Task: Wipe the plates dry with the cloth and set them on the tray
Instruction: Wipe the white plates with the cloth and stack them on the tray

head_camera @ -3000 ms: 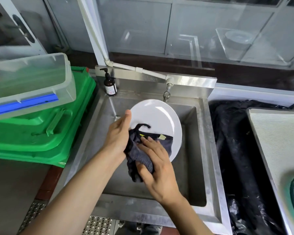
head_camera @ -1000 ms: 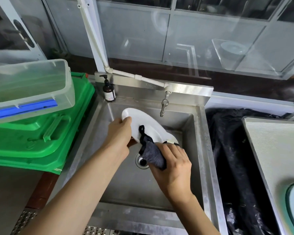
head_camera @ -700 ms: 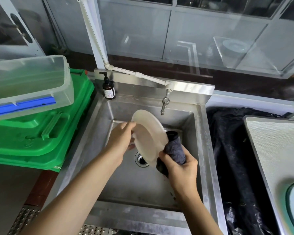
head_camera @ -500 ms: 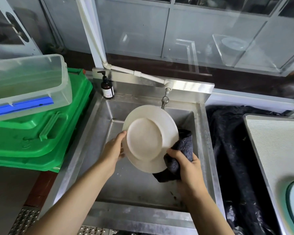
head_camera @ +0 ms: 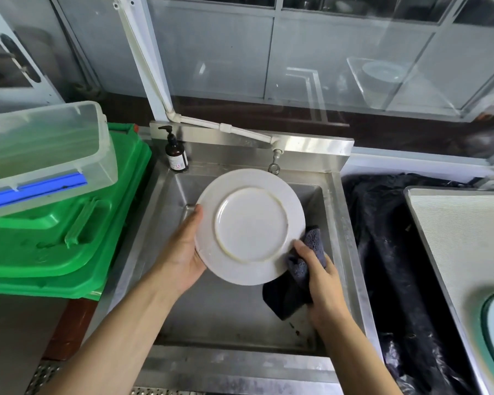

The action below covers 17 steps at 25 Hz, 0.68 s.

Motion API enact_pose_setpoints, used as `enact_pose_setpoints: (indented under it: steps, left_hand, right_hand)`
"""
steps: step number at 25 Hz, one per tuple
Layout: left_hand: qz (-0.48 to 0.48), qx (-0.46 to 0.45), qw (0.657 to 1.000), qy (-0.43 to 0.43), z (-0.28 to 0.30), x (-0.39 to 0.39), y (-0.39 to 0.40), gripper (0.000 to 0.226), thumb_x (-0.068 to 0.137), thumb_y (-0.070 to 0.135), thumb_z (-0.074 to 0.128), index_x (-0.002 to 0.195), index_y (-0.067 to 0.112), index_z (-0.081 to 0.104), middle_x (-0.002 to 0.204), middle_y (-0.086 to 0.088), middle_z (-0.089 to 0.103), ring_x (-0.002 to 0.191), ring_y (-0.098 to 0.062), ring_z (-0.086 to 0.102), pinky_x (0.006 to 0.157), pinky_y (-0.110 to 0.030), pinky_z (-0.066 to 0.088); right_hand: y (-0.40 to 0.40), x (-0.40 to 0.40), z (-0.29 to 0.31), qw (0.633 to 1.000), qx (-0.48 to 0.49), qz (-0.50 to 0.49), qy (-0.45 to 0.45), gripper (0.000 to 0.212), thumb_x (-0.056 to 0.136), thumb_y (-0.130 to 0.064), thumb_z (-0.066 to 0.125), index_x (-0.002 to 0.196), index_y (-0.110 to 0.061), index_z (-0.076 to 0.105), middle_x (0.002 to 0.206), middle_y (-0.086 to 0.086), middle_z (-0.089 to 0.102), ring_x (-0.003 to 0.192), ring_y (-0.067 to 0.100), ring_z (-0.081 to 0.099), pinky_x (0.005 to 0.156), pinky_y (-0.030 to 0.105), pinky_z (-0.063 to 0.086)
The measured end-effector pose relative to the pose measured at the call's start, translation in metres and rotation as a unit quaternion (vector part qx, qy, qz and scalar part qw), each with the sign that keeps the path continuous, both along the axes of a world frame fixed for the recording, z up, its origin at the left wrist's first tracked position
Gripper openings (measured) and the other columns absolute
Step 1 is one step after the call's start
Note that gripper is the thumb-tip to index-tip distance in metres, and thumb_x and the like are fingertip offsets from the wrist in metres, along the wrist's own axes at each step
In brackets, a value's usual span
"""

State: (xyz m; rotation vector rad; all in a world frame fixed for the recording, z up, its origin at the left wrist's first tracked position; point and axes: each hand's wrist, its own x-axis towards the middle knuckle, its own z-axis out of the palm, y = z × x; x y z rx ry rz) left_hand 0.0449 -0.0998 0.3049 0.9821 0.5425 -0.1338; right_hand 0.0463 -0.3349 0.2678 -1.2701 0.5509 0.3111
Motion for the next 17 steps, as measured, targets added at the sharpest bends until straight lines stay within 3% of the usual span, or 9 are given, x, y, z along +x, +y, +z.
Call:
enact_pose_setpoints:
  steps: [2,4,7,9,11,13,15,17]
  left_hand:
    - [-0.002,0.023,1.0,-0.011,0.007,-0.001,-0.003,0.056,0.088,0.052,0.057,0.135,0.022,0.06,0.127,-0.005,0.07,0.116,-0.023,0.067,0.085,-0.038,0.058]
    - [-0.004,0.059,0.998,-0.008,0.015,-0.005,-0.007,0.044,0.091,0.047,0.058,0.127,0.023,0.065,0.121,-0.003,0.073,0.111,-0.022,0.07,0.085,-0.039,0.055]
    - [-0.021,0.109,0.994,-0.013,0.022,-0.015,-0.018,0.025,0.097,0.039,0.057,0.108,0.026,0.074,0.112,0.002,0.076,0.109,-0.02,0.07,0.089,-0.037,0.055]
    - [-0.029,0.15,0.988,-0.024,0.026,-0.019,-0.028,0.023,0.096,0.039,0.058,0.091,0.036,0.08,0.104,0.013,0.077,0.109,-0.014,0.068,0.099,-0.034,0.05]
    - [-0.022,0.173,0.984,-0.031,0.028,-0.02,-0.033,0.028,0.096,0.037,0.059,0.078,0.044,0.079,0.093,0.024,0.075,0.104,-0.004,0.065,0.101,-0.029,0.046]
    - [-0.014,0.177,0.983,-0.047,0.03,-0.015,-0.033,0.029,0.098,0.033,0.059,0.077,0.041,0.079,0.092,0.027,0.074,0.1,0.005,0.065,0.096,-0.021,0.047]
    - [-0.024,0.19,0.979,-0.073,0.032,-0.012,-0.034,0.034,0.099,0.032,0.058,0.078,0.05,0.078,0.092,0.031,0.073,0.093,0.016,0.064,0.08,-0.006,0.047]
    - [-0.03,0.207,0.973,-0.094,0.033,-0.01,-0.038,0.036,0.1,0.03,0.057,0.081,0.054,0.076,0.094,0.028,0.074,0.091,0.016,0.064,0.074,-0.002,0.045]
  right_hand:
    - [-0.004,0.003,-0.002,0.999,-0.037,-0.017,0.017,0.053,0.074,-0.054,0.07,0.112,-0.017,0.07,0.114,0.008,0.076,0.109,0.025,0.071,0.1,0.045,0.054]
    - [-0.008,0.007,0.003,0.997,-0.067,-0.032,0.002,0.045,0.073,-0.051,0.063,0.108,-0.023,0.07,0.11,0.001,0.076,0.105,0.02,0.07,0.092,0.04,0.055]
    - [-0.008,0.015,0.013,0.974,-0.173,-0.053,-0.137,0.033,0.074,-0.048,0.067,0.102,-0.033,0.071,0.092,-0.011,0.076,0.09,0.01,0.071,0.073,0.022,0.053]
    - [-0.005,0.025,0.019,0.956,-0.207,-0.031,-0.206,0.029,0.081,-0.044,0.069,0.108,-0.034,0.072,0.096,-0.017,0.076,0.091,-0.002,0.07,0.074,0.012,0.051]
    - [0.0,0.035,0.024,0.95,-0.227,-0.018,-0.213,0.027,0.084,-0.043,0.069,0.11,-0.033,0.073,0.096,-0.02,0.076,0.091,-0.006,0.068,0.078,0.016,0.051]
    - [0.008,0.042,0.028,0.948,-0.232,-0.017,-0.216,0.022,0.088,-0.041,0.067,0.108,-0.034,0.073,0.094,-0.021,0.075,0.09,-0.005,0.068,0.08,0.022,0.05]
    - [0.02,0.042,0.031,0.944,-0.224,-0.018,-0.24,0.018,0.092,-0.038,0.064,0.108,-0.036,0.072,0.095,-0.02,0.075,0.092,-0.005,0.067,0.08,0.021,0.048]
    - [0.04,0.037,0.036,0.932,-0.216,-0.003,-0.29,0.024,0.094,-0.037,0.062,0.117,-0.035,0.069,0.104,-0.017,0.074,0.1,-0.002,0.066,0.085,0.018,0.049]
